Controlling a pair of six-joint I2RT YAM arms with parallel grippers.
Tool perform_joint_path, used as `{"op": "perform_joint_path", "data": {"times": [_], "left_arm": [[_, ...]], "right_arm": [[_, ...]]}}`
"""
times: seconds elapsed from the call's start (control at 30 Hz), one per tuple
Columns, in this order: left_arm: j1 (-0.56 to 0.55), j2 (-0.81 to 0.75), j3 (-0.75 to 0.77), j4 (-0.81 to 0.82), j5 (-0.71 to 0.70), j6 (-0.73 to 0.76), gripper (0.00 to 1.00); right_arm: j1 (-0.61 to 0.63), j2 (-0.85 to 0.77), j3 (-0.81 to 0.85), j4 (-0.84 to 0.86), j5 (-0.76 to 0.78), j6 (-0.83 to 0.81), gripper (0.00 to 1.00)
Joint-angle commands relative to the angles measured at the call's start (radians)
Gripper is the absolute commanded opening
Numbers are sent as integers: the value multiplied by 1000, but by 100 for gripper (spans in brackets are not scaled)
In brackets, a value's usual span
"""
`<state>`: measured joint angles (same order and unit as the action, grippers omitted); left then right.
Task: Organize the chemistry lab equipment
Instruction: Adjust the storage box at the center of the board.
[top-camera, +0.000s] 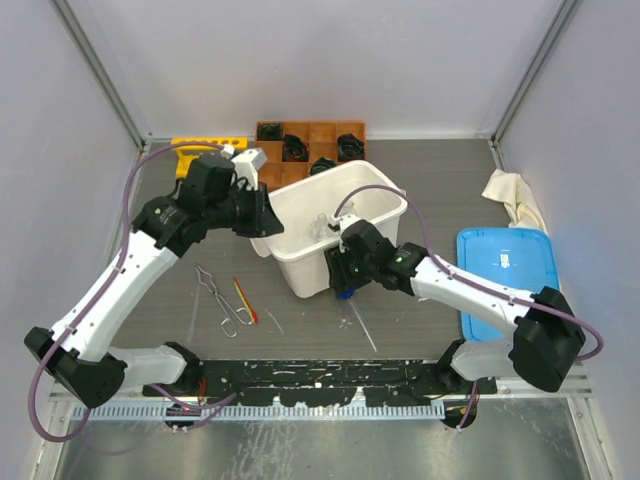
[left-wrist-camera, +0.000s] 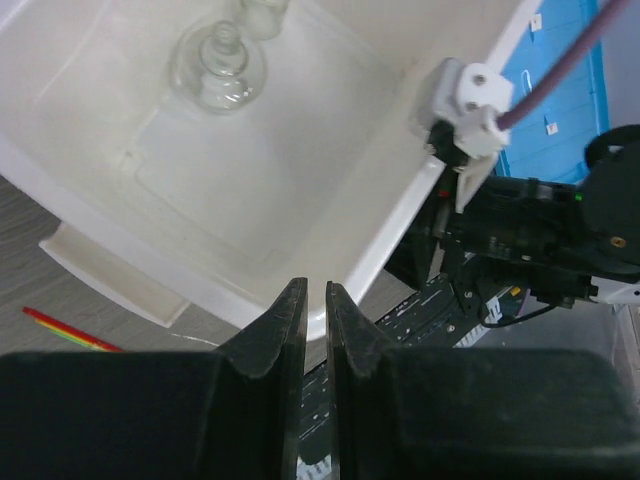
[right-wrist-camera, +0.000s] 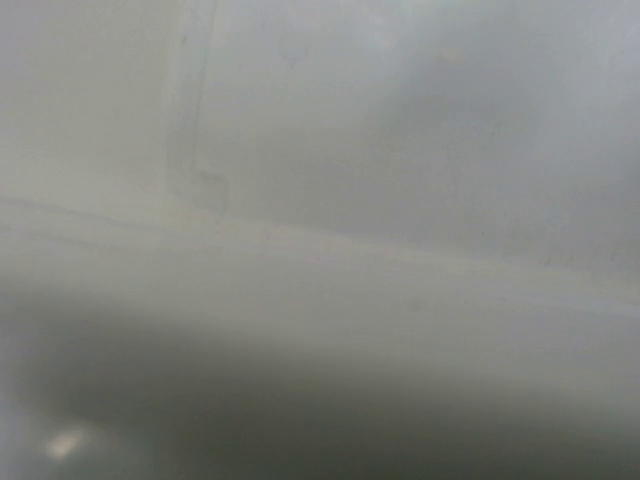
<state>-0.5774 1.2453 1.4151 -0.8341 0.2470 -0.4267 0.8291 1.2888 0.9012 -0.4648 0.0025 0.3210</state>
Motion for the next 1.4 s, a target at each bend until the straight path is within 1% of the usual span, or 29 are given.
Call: {"op": "perform_joint_path", "data": {"times": [0.0, 0.27, 0.4, 0.47, 0.63, 0.83, 1.03, 1.13, 1.37], "left_arm": [[-12, -32, 27, 30, 62, 22, 15], [-15, -27, 22, 17, 35, 48, 15], [-15, 6, 40, 13, 94, 68, 15], [-22, 17, 50, -29, 117, 82, 15], [-32, 16, 22, -42, 104, 95, 15], [-34, 17, 24, -44, 94, 89, 15], [-35, 17, 23, -53, 84, 92, 15], [-35, 48, 10, -55, 77, 92, 15], [-36, 59, -29, -54, 69, 97, 14]], "right_arm": [[3, 46, -11, 71, -52, 1, 57], [3, 114, 2, 92, -78, -17, 57], [2, 152, 33, 100, -97, -34, 57], [3, 175, 52, 106, -112, -43, 57], [3, 235, 97, 130, -147, -64, 58], [2, 288, 155, 145, -188, -86, 58], [3, 300, 200, 153, -210, -114, 58], [2, 297, 217, 139, -205, -122, 58], [2, 196, 210, 99, -174, -124, 58]]}}
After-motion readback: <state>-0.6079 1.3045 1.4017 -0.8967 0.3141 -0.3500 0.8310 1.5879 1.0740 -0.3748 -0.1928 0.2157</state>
